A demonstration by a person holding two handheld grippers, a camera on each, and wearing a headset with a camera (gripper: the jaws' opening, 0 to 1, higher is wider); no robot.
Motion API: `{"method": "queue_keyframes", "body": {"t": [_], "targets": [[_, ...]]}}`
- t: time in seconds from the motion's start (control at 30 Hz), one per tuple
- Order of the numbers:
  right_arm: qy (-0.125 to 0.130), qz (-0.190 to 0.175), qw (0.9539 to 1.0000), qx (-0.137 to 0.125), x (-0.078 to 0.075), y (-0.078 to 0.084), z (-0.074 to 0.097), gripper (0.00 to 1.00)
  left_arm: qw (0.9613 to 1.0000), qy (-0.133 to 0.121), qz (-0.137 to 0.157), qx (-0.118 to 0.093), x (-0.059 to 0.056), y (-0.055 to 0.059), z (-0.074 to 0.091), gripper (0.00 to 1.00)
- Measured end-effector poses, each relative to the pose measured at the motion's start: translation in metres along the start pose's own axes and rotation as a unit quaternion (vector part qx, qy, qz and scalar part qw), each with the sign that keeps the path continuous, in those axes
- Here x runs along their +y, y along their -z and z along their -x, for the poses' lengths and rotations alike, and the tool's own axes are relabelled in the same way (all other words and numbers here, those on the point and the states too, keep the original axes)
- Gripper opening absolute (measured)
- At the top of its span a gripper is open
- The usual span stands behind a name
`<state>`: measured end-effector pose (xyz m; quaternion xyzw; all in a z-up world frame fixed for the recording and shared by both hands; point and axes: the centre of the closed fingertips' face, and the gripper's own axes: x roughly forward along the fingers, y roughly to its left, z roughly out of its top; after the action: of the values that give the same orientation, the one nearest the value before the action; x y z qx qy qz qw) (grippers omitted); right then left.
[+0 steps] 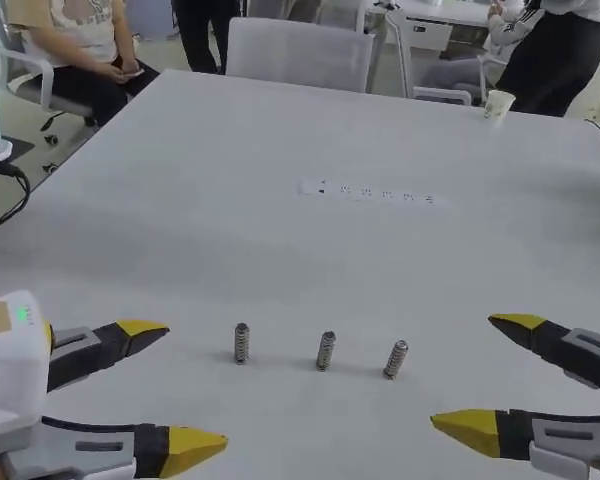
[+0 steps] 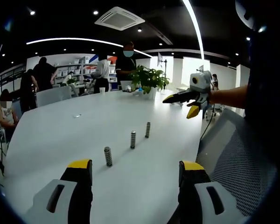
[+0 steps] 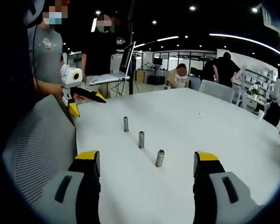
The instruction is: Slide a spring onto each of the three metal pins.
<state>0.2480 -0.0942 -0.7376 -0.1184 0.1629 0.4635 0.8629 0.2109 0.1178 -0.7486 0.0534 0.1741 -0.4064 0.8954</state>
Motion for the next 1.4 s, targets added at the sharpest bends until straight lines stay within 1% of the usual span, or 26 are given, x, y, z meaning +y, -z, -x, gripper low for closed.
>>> {"method": "queue_keyframes", "body": {"t": [0.1,0.17,0.23,0.33,0.4,0.47,0.57,0.67,0.8,0.97,1.17,1.4], "targets": [[0.003,-0.008,0.9999,-0.008,0.001,0.006,0.001,0.87,1.0,-0.002,0.003,-0.001,-0.001,0.001,0.0,0.73],[0.005,-0.013,0.9999,-0.007,0.001,0.01,0.003,0.88,1.0,-0.005,0.004,0.001,-0.001,0.003,0.001,0.73],[0.005,-0.022,0.9997,-0.013,0.004,0.015,0.004,0.9,0.9999,-0.007,0.008,-0.002,-0.001,0.004,0.001,0.73],[0.001,-0.02,0.9998,-0.005,0.01,0.021,0.002,0.91,0.9999,-0.007,0.011,-0.001,-0.002,0.006,0.0,0.75],[-0.001,-0.024,0.9997,-0.002,0.01,0.026,0.0,0.91,0.9999,-0.007,0.014,0.002,-0.004,0.008,-0.001,0.75],[-0.001,-0.03,0.9995,-0.008,0.011,0.026,-0.001,0.92,0.9999,-0.006,0.015,0.004,-0.005,0.01,-0.001,0.76],[-0.002,-0.033,0.9994,-0.011,0.012,0.025,-0.002,0.92,0.9998,-0.006,0.02,0.002,-0.006,0.01,-0.002,0.79],[-0.001,-0.034,0.9993,-0.018,0.012,0.023,-0.003,0.93,0.9997,-0.006,0.022,0.002,-0.006,0.01,-0.002,0.8],[0.0,-0.034,0.9993,-0.016,0.01,0.024,-0.004,0.93,0.9997,-0.006,0.022,0.003,-0.006,0.009,-0.002,0.8],[-0.001,-0.034,0.9993,-0.017,0.012,0.022,-0.004,0.93,0.9997,-0.007,0.022,-0.001,-0.006,0.007,-0.002,0.8],[-0.001,-0.03,0.9993,-0.02,0.011,0.019,-0.007,0.93,0.9998,-0.007,0.021,0.001,-0.006,0.007,-0.002,0.8],[-0.002,-0.031,0.9994,-0.016,0.011,0.024,-0.008,0.95,0.9997,-0.008,0.022,0.003,-0.004,0.009,-0.003,0.8]]}}
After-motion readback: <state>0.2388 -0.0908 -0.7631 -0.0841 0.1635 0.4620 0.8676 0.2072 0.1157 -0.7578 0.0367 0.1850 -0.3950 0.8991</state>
